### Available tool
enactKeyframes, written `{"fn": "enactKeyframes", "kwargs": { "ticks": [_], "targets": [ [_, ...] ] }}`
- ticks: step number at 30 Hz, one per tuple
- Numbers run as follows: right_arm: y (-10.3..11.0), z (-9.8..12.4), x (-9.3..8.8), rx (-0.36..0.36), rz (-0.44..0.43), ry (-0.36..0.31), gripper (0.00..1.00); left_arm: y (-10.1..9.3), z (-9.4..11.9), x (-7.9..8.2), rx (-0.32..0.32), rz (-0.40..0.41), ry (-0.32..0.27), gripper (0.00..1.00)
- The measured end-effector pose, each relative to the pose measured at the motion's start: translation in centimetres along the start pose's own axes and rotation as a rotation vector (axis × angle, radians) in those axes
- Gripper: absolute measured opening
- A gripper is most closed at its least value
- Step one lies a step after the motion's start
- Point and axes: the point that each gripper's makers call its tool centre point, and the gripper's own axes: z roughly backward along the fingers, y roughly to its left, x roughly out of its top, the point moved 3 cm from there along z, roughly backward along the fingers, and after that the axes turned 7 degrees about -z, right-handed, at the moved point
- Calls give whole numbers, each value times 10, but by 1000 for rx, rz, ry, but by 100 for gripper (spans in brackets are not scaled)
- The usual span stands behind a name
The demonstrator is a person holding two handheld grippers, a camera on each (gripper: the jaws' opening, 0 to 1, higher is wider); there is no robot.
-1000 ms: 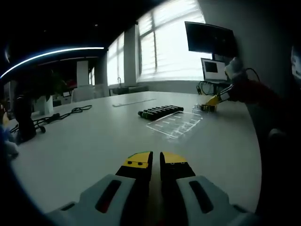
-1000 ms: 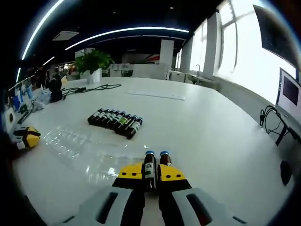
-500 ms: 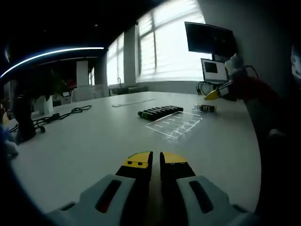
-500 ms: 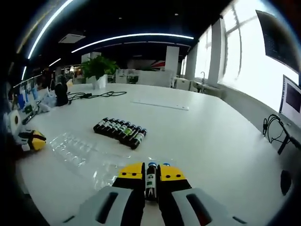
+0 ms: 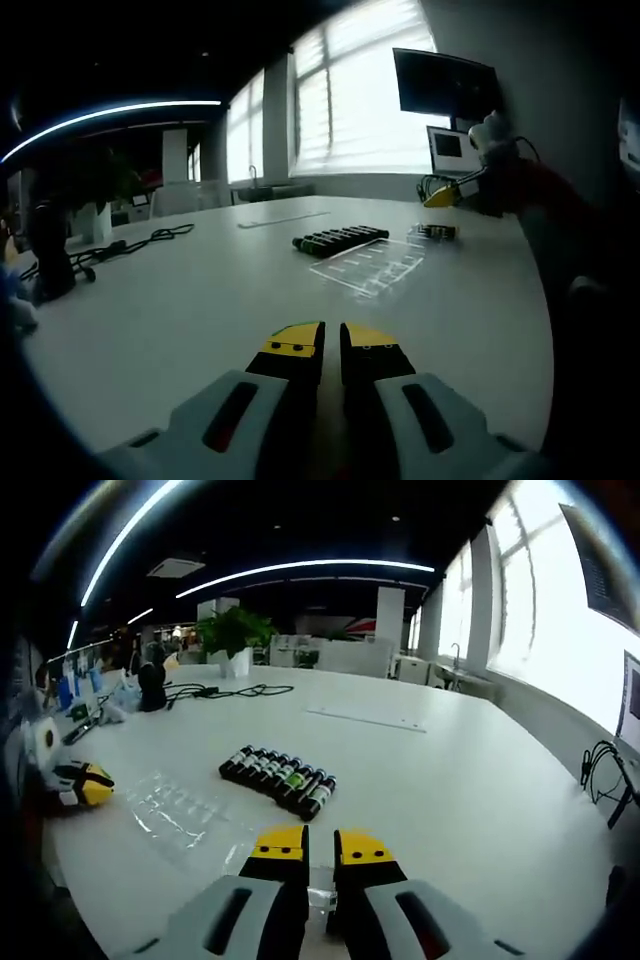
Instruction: Grip medicine bottles put into box
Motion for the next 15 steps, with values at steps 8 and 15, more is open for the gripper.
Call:
{"fn": "enactKeyframes", "kwargs": {
  "ticks": [8,15],
  "targets": [
    [2,-18,8,0,21,11,6,0,0,0,0,-1,1,2],
    [4,-34,10,-8,56,30,8,0,0,0,-1,0,-1,2]
  ]
}}
